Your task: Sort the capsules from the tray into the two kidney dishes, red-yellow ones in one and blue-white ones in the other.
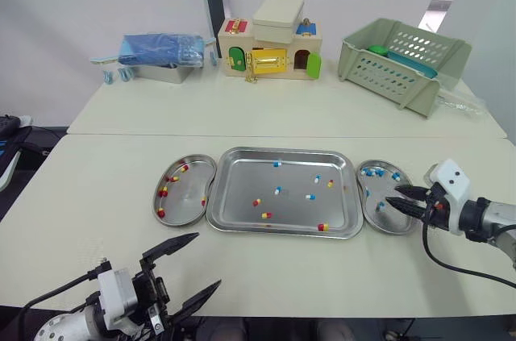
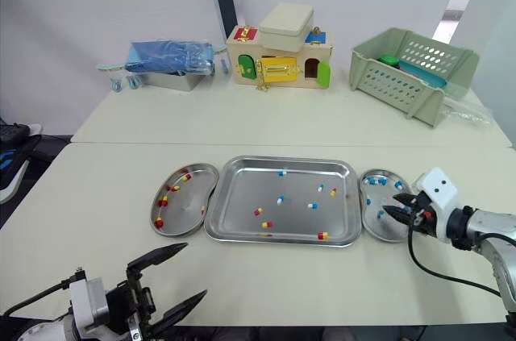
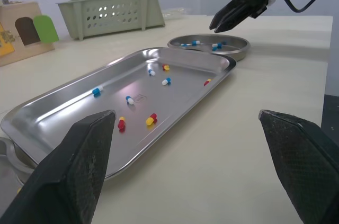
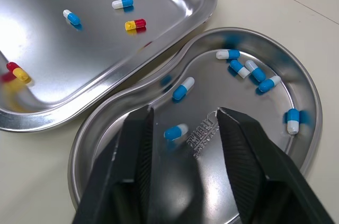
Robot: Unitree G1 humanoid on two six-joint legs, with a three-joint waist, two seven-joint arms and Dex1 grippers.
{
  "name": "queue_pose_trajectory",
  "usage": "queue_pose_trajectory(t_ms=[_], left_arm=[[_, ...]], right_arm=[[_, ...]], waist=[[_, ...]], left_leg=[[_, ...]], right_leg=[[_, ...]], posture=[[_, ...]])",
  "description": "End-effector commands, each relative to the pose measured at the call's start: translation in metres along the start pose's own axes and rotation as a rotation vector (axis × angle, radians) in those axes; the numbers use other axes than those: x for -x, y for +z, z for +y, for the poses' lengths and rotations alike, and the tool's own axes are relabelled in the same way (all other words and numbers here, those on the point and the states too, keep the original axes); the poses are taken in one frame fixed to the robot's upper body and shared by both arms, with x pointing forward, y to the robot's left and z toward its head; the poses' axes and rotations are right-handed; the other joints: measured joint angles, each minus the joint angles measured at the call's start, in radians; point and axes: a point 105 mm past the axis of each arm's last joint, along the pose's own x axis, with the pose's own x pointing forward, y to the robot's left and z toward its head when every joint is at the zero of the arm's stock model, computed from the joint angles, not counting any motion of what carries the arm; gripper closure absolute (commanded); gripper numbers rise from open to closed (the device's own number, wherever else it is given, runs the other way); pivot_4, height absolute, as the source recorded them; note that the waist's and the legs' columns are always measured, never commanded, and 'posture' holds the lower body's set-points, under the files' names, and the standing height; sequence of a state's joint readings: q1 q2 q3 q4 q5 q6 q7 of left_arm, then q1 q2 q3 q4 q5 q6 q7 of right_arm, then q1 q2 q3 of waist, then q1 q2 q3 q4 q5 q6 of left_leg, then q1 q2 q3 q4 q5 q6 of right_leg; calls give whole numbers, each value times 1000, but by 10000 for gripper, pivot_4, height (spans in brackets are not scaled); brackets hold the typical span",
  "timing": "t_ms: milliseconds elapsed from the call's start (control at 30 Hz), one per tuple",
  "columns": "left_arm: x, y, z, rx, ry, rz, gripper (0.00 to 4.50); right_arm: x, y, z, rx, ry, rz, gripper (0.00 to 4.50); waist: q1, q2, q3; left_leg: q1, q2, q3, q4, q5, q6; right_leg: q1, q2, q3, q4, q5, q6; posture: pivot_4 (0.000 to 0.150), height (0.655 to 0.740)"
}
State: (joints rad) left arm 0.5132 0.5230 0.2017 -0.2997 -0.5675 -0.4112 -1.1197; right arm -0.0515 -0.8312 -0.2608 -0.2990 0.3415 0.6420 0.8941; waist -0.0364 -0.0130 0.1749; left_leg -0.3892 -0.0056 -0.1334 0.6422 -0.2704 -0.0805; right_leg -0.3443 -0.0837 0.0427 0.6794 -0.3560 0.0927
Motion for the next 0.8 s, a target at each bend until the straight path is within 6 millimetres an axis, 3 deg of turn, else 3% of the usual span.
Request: queue_pose_trajectory(t_ms=[33,200,300,467,600,800], left_arm=[[-1,1,-1,4,10,-1,0],[3,1,-1,5,33,14,0],[6,1,-1,8,48,27,0],[19,-2,21,24,119,131,0],[42,4,46,-2,200,234,0],[104,10,77,21,407,462,0]], right_arm=[[8,8,-2,29,2,-33,15361],[17,8,12,41,100,-82,294],[22,13,20,54,153,-150,294],[34,15,29,60,191,-222,294],[48,-6,43,68,274,-143,294],[69,-22,19,37,234,-46,294]], waist=[[0,0,0],[4,0,0],[3,0,0],[5,-1,1],[6,-2,1],[-5,-2,2]], left_leg=[[0,0,0,0,0,0],[1,0,0,0,0,0],[2,0,0,0,0,0],[7,0,0,-1,0,0],[7,0,0,-1,0,0],[9,0,1,-1,0,0]], right_leg=[[0,0,0,0,0,0],[1,0,0,-1,0,0],[2,0,0,-1,0,0],[7,0,0,-1,0,0],[7,0,-1,-2,0,0],[8,0,0,-1,0,0]], posture=[[1500,7400],[1500,7400],[1500,7400],[1500,7400],[1500,7400],[1500,7400]])
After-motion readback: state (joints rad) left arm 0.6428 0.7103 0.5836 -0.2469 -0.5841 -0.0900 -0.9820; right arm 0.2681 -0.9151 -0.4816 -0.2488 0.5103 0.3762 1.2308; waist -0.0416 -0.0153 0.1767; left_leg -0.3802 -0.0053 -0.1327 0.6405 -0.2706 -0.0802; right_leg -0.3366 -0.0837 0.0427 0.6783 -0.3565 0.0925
